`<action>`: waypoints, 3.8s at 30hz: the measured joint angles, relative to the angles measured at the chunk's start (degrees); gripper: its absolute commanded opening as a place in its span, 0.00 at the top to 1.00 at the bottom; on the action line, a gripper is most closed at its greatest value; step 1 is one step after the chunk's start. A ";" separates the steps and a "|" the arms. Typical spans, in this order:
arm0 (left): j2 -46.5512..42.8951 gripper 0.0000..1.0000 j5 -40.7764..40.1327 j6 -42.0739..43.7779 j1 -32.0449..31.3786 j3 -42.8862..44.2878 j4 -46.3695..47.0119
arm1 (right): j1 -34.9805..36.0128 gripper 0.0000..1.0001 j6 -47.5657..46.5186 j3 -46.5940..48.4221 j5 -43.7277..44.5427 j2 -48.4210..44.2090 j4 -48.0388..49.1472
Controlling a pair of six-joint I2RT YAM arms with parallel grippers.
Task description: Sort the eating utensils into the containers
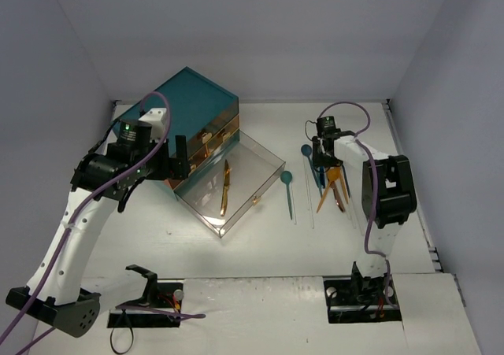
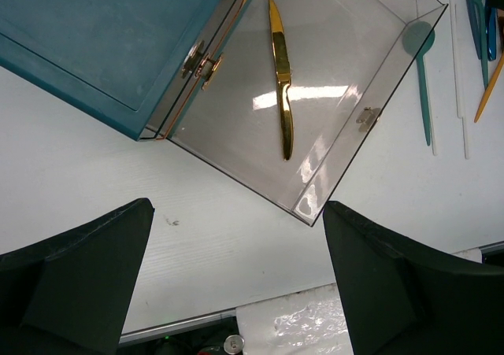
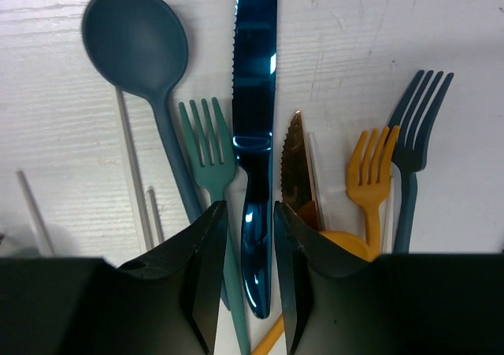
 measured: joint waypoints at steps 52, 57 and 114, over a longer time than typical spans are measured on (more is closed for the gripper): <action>-6.85 0.12 -3.97 11.55 0.00 -0.01 8.13 | 31.14 1.00 28.66 3.38 2.51 -13.77 2.34; -11.41 0.12 -5.62 12.68 0.00 -0.08 8.69 | 35.99 1.00 33.26 5.09 3.17 -4.87 4.12; -29.68 0.12 -12.06 14.86 -3.56 -14.63 9.22 | -26.27 0.47 5.72 -18.89 -1.16 -18.96 -7.72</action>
